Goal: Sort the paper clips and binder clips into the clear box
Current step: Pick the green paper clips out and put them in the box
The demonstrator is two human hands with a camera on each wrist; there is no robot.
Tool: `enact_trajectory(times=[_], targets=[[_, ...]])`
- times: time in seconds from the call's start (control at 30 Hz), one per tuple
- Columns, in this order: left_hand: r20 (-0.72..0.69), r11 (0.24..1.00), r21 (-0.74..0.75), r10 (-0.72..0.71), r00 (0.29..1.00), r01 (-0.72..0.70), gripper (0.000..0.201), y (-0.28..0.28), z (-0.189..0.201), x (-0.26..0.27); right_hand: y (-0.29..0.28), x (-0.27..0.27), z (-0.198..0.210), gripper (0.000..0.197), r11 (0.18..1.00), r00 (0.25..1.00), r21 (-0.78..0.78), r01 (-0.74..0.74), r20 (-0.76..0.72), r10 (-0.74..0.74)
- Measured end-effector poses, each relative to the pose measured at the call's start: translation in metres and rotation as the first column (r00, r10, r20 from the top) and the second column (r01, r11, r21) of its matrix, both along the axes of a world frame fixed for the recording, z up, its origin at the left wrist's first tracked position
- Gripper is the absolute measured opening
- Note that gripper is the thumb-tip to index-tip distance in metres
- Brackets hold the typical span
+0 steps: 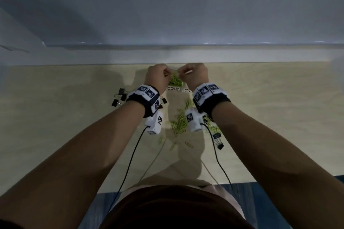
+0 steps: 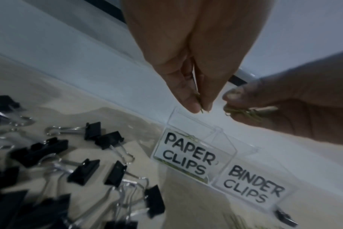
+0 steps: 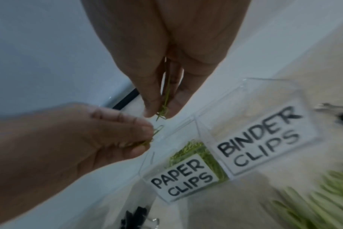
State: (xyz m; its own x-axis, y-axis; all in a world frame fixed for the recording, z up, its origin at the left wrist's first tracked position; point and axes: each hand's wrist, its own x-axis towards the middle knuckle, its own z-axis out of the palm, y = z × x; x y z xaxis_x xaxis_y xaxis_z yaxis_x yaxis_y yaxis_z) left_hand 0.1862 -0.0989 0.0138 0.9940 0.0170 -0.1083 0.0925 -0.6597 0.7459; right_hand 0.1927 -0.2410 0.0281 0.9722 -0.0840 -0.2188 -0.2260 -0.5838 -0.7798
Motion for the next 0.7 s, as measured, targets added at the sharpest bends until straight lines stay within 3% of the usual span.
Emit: enact_trajectory(times=[0.17, 0.23, 0.37, 0.47, 0.57, 0.63, 0.7], targets=[[-0.080, 0.988, 0.154, -0.007, 0.997, 0.020, 0.021, -0.005, -0.005, 0.013, 0.017, 0.017, 0.002, 0.019, 0.946, 0.969, -0.211, -0.247, -0.080, 0.235], [-0.047, 0.984, 0.172, -0.046, 0.998, 0.053, 0.029, -0.003, -0.005, 0.006, 0.005, 0.008, -0.002, 0.023, 0.944, 0.962, -0.189, -0.271, -0.072, 0.262], [-0.003, 0.992, 0.089, -0.089, 0.996, 0.088, 0.033, 0.001, 0.000, -0.021, -0.025, -0.031, -0.013, 0.024, 0.985, 0.980, -0.009, -0.175, 0.099, 0.175], [0.029, 0.982, 0.071, -0.179, 0.983, 0.176, 0.030, 0.004, -0.003, -0.053, -0.042, -0.062, -0.026, 0.019, 0.970, 0.961, -0.079, -0.230, 0.139, 0.239], [-0.115, 0.912, 0.134, -0.375, 0.920, 0.388, 0.031, -0.001, -0.017, -0.092, -0.047, -0.077, -0.042, 0.025, 0.860, 0.886, -0.245, -0.447, 0.008, 0.463], [-0.258, 0.845, 0.184, -0.451, 0.854, 0.502, 0.055, -0.009, -0.030, -0.111, -0.046, -0.079, -0.049, 0.062, 0.737, 0.798, -0.306, -0.603, -0.214, 0.564], [-0.350, 0.820, 0.255, -0.416, 0.839, 0.513, 0.078, -0.017, -0.041, -0.123, -0.044, -0.081, -0.054, 0.091, 0.622, 0.714, -0.353, -0.699, -0.312, 0.626]])
